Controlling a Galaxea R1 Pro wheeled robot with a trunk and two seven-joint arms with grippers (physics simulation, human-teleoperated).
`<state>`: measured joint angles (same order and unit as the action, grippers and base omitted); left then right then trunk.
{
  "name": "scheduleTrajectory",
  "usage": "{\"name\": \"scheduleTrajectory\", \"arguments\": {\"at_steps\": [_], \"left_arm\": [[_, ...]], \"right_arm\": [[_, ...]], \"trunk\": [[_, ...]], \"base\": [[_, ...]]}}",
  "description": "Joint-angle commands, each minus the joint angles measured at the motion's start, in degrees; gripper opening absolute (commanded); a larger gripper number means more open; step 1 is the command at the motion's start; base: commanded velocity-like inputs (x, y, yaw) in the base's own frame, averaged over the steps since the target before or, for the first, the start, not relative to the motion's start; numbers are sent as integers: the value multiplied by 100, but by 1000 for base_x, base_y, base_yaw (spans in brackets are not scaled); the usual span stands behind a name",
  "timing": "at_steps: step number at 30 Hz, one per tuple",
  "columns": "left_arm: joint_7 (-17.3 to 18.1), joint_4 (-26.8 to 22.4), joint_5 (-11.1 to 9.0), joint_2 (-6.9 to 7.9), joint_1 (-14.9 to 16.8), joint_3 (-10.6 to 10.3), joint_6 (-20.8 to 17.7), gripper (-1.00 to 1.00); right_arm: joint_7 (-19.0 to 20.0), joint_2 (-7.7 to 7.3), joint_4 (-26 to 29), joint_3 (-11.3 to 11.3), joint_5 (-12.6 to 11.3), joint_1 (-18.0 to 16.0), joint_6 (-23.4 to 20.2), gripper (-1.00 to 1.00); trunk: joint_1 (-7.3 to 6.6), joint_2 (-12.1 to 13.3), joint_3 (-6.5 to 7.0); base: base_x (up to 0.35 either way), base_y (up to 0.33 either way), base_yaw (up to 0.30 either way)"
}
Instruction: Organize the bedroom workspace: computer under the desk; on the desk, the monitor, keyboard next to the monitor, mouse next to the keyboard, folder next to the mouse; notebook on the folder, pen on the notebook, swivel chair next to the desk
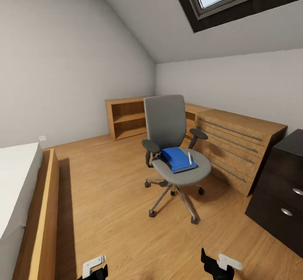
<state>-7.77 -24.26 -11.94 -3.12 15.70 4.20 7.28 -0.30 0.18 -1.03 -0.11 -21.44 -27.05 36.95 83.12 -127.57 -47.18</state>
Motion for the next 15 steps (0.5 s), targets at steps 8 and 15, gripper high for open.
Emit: {"name": "scheduleTrajectory", "arguments": {"at_steps": [8,15], "left_arm": [[1,414,-4,79,3,10,293,100],[-14,448,-9,90,3,10,300,100]], "right_arm": [[-5,21,-19,7,-1,688,15,100],[-5,15,-12,9,-6,786,14,100]], "trunk": [[-177,320,139],[-331,601,265]], "base": [[0,0,0],[0,0,0]]}}
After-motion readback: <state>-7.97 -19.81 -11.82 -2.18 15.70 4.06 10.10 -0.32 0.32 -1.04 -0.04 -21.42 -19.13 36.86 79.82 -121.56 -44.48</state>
